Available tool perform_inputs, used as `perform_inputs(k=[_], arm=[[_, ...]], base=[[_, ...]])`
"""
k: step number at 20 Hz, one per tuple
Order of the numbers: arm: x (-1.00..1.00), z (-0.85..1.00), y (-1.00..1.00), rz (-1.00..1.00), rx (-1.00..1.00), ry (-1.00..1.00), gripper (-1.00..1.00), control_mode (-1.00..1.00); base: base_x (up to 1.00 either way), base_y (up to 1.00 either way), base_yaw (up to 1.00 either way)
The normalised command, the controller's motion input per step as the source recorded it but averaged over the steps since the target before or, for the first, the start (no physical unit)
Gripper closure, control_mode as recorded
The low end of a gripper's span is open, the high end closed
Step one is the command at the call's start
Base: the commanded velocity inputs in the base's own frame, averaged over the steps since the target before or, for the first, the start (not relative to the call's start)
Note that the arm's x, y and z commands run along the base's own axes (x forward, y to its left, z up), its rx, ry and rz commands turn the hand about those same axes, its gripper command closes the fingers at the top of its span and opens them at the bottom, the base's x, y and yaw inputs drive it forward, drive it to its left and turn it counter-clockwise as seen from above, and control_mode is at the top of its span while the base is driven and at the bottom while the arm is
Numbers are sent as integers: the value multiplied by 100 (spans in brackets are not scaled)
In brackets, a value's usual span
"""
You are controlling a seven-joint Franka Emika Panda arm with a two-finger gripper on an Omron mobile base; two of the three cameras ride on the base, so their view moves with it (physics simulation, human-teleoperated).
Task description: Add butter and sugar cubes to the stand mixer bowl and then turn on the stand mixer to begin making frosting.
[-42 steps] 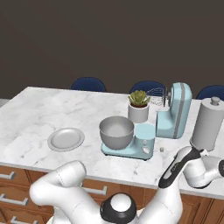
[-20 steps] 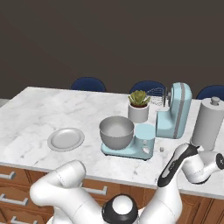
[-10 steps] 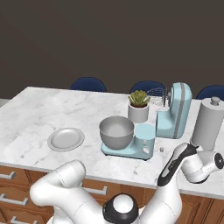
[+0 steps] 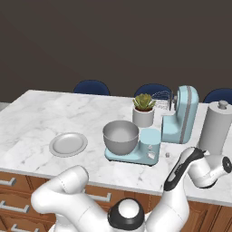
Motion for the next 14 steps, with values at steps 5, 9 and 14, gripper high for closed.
perform_inputs(k=[5, 9, 14], arm=[[11, -27, -7, 0, 0, 7, -100, -100], [10, -31, -10, 0, 0, 9, -100, -100], [8, -35, -10, 0, 0, 8, -100, -100]], base=[[0, 0, 0], [0, 0, 0], [0, 0, 0]])
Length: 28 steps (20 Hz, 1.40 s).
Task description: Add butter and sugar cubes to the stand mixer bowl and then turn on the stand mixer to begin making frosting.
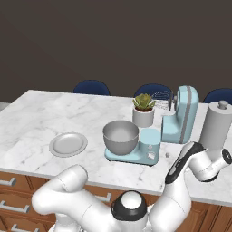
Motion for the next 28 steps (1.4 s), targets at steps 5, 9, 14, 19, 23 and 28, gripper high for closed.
perform_inputs(k=[5, 9, 14, 19, 23, 28], arm=[[-6, -48, -27, 2, 0, 3, 100, -100], [-19, -50, -36, 3, 0, 0, 100, -100], [-12, -45, -11, 2, 0, 0, 100, -100], [-13, -14, 0, -2, -1, 1, 100, -100], [-64, 10, -5, -11, -2, -9, 100, -100], [-89, 31, -8, -8, -6, -17, 100, -100]], base=[[0, 0, 0], [0, 0, 0], [0, 0, 0], [0, 0, 0], [0, 0, 0], [0, 0, 0]])
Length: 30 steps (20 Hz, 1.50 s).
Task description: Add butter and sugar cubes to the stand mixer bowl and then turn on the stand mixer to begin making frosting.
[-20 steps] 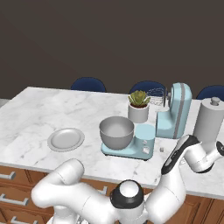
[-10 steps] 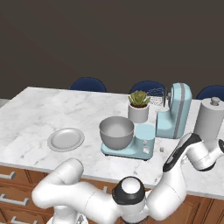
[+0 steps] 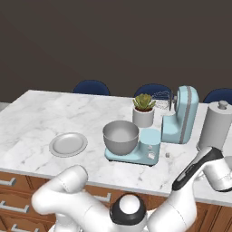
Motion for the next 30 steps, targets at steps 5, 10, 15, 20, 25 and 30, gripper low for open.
perform_inputs(k=[5, 10, 15, 20, 25, 30], arm=[[-96, 67, 31, 0, -11, -21, 100, -100], [-80, 79, 90, 0, -22, -15, 100, -100], [-58, 74, 98, 0, -26, -8, 100, -100], [-27, 62, 100, 4, -33, 0, 100, -100], [0, 58, 100, 9, -34, 11, 100, -100], [21, 41, 100, 9, -29, 19, 100, -100]], base=[[0, 0, 0], [0, 0, 0], [0, 0, 0], [0, 0, 0], [0, 0, 0], [0, 0, 0]])
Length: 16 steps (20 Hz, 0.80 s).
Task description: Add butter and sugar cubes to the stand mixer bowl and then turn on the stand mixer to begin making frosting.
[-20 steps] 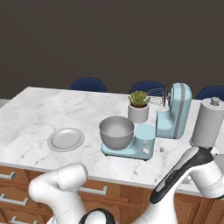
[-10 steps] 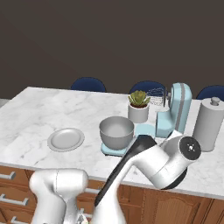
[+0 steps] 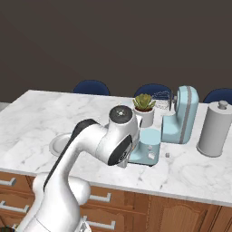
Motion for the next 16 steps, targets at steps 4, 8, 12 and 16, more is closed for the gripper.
perform_inputs(k=[4, 8, 12, 16], arm=[[61, 37, 70, 4, -20, 23, 100, -100], [92, 17, 47, 0, -14, 15, 100, -100], [99, 3, 19, 4, -9, 6, 100, -100], [52, -14, 1, 6, -2, 4, 100, -100]], base=[[0, 0, 0], [0, 0, 0], [0, 0, 0], [0, 0, 0]])
